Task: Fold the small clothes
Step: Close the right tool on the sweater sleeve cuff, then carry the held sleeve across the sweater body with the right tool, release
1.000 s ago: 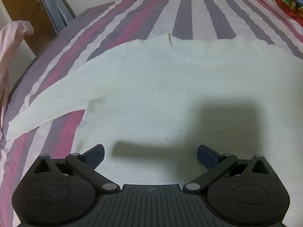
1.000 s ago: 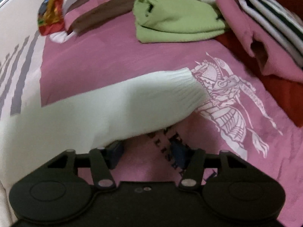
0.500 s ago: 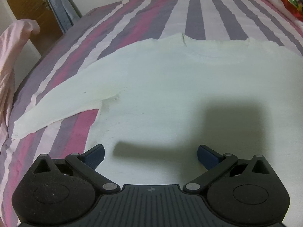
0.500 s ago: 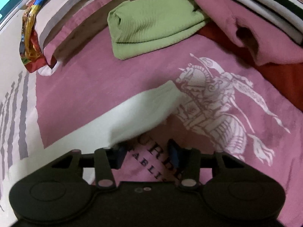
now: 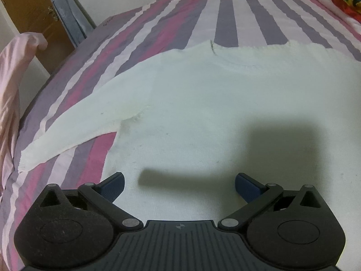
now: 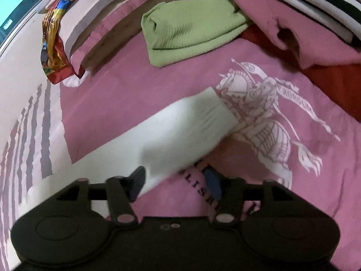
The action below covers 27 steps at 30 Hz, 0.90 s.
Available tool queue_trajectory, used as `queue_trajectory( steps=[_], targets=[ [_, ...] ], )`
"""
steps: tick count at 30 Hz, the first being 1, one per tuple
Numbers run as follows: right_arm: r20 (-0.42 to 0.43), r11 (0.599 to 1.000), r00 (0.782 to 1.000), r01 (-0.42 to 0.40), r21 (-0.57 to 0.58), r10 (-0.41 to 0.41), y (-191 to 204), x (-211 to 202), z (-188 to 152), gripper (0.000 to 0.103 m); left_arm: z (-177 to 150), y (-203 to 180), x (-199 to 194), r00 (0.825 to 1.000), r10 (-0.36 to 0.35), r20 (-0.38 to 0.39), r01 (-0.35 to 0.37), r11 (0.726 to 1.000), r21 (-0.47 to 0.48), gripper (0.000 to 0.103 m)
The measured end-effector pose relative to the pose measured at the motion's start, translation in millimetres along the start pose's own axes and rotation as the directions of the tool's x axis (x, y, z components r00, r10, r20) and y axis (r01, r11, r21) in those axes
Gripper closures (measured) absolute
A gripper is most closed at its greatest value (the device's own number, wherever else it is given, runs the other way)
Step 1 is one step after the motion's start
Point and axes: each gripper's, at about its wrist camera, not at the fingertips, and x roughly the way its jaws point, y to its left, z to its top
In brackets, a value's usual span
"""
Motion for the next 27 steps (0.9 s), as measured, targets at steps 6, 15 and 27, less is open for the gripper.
queue_trajectory(
  steps=[6, 15, 27],
  targets=[
    [0.012, 0.998, 0.999, 0.046, 0.045, -0.046, -3.2, 27.6, 13.4, 0.061, 0.1, 0.8, 1.1, 1.0, -0.003, -0.004, 0.003, 1.0, -0.012, 0.0],
    [0.149, 0.998, 0.988, 0.053, -0.024, -0.049, 22.2, 24.6, 19.6, 0.095, 0.0, 16.6, 9.2, 0.998, -0.065, -0.02, 0.064, 0.996, -0.069, 0.0],
    [0.048, 0.845, 0.93, -0.308, -0.437, 0.364, 208.9, -21.6, -65.8, 0.096, -0.3, 65.9, 11.2, 0.985, -0.172, 0.009, 0.171, 0.974, -0.147, 0.0]
  ],
)
